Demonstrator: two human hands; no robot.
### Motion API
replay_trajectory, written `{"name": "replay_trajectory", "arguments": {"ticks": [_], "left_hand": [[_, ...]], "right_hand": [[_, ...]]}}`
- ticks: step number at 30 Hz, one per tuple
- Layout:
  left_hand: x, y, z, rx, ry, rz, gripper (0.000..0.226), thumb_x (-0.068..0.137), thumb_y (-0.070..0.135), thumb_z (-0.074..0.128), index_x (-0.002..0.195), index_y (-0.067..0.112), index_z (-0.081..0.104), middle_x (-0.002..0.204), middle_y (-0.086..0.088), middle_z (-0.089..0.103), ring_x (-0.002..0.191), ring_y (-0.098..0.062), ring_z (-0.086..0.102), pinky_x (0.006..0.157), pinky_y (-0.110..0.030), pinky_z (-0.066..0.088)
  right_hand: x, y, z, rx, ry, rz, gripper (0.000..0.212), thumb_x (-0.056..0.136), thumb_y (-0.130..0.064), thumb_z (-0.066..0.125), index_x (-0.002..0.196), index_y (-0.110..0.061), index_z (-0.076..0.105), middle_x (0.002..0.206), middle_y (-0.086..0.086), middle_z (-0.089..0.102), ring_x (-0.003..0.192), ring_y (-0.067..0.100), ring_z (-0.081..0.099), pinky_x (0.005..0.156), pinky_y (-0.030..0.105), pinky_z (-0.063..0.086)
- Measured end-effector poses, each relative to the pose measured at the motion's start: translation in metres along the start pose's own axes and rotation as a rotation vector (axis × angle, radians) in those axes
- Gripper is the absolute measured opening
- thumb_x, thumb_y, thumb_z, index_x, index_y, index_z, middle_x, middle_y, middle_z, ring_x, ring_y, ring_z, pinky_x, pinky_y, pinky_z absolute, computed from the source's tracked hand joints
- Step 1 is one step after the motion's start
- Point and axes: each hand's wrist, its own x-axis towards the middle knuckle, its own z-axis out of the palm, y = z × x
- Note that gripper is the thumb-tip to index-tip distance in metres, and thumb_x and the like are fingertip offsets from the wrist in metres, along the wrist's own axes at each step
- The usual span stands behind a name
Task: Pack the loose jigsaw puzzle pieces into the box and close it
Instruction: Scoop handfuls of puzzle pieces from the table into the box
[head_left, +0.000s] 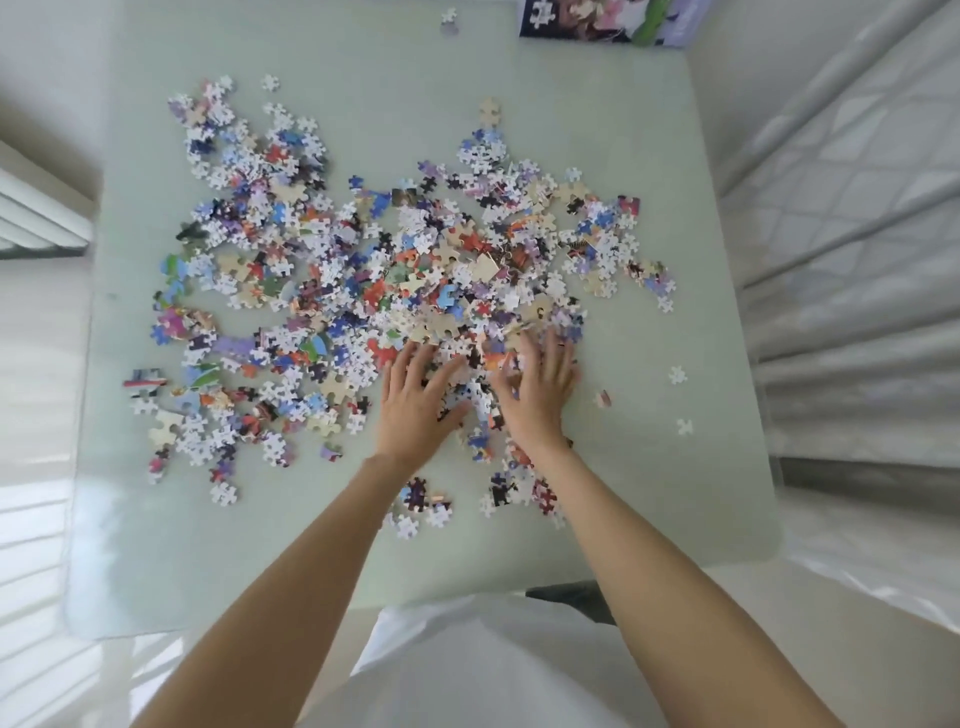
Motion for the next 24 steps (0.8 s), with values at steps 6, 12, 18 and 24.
{"name": "replay_trajectory", "arguments": {"ticks": [6,12,18,24], "left_hand": [[0.002,-0.007,-0.030,-0.203,0.113,-0.096,0.064,0.076,0.038,0.072,0.131,0.023,0.044,0.137,-0.004,0.041,0.118,-0.024,0.047,0.079,-0.040,0.056],[0.006,0.007,-0.028,-0.129,-0.055,-0.376,0.114,0.062,0.067,0.069,0.146,0.023,0.007,0.141,-0.011,0.023,0.127,-0.031,0.026,0.106,-0.041,0.034],[0.021,0.020,-0.026,-0.213,-0.065,-0.365,0.106,0.069,0.051,0.074,0.146,0.020,0.008,0.135,-0.014,0.026,0.124,-0.032,0.026,0.105,-0.036,0.030],[0.021,0.028,-0.021,-0.313,-0.005,-0.378,0.099,0.067,0.042,0.078,0.144,0.020,0.020,0.138,-0.011,0.027,0.126,-0.032,0.024,0.108,-0.038,0.030]], "right_hand": [[0.007,-0.012,-0.042,0.195,-0.019,-0.222,0.032,0.086,-0.011,0.062,0.116,-0.017,0.056,0.147,0.007,0.031,0.137,0.017,0.025,0.115,0.036,0.020],[0.021,-0.014,-0.046,-0.158,-0.220,0.048,0.098,0.072,-0.053,0.071,0.146,-0.026,0.014,0.152,0.013,0.015,0.138,0.035,0.016,0.108,0.049,0.025],[0.027,-0.049,-0.021,-0.042,-0.230,0.041,0.079,0.073,-0.032,0.077,0.137,-0.026,0.030,0.131,0.015,0.039,0.115,0.028,0.048,0.090,0.032,0.041],[0.031,-0.058,-0.029,-0.062,-0.297,-0.076,0.053,0.078,-0.022,0.074,0.123,-0.023,0.046,0.122,0.004,0.056,0.112,0.021,0.051,0.078,0.023,0.035]]}}
